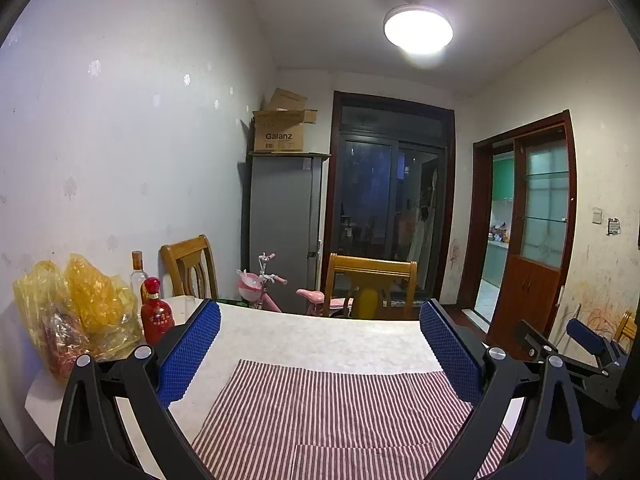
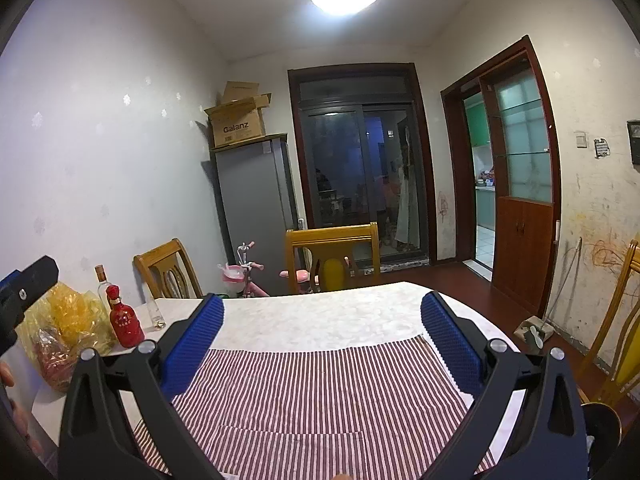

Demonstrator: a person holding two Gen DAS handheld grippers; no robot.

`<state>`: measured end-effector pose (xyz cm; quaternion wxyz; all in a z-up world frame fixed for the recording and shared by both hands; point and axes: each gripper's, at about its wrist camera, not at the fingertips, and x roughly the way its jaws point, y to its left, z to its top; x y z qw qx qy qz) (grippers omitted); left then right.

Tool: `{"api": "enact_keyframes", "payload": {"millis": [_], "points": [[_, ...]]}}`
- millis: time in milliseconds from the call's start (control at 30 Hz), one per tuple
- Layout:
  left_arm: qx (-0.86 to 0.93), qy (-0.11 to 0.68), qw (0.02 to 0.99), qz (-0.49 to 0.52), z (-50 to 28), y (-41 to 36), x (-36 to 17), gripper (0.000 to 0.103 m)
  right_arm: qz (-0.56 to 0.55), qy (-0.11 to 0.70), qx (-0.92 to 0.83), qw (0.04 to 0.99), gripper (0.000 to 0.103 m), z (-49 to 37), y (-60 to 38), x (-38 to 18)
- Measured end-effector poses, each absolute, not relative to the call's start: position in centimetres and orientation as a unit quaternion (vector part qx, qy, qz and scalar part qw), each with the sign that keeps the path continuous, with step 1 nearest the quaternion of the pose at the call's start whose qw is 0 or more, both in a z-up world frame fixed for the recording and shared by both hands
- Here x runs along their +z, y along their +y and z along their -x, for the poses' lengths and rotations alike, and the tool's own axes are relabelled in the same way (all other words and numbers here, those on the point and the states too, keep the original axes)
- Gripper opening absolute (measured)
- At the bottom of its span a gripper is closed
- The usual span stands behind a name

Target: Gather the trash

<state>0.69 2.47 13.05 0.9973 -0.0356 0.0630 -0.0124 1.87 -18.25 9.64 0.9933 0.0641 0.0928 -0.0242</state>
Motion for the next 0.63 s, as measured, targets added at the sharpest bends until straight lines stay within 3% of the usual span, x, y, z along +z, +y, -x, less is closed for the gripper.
{"api": "enact_keyframes", "payload": {"millis": [633], "points": [[-0.017,0.086,0.996,0.024,-1.47,2.29,12.95,0.097,-0.065,0.094,-0.024,0.993,0.099,-1.91,-18.56,9.4]]}}
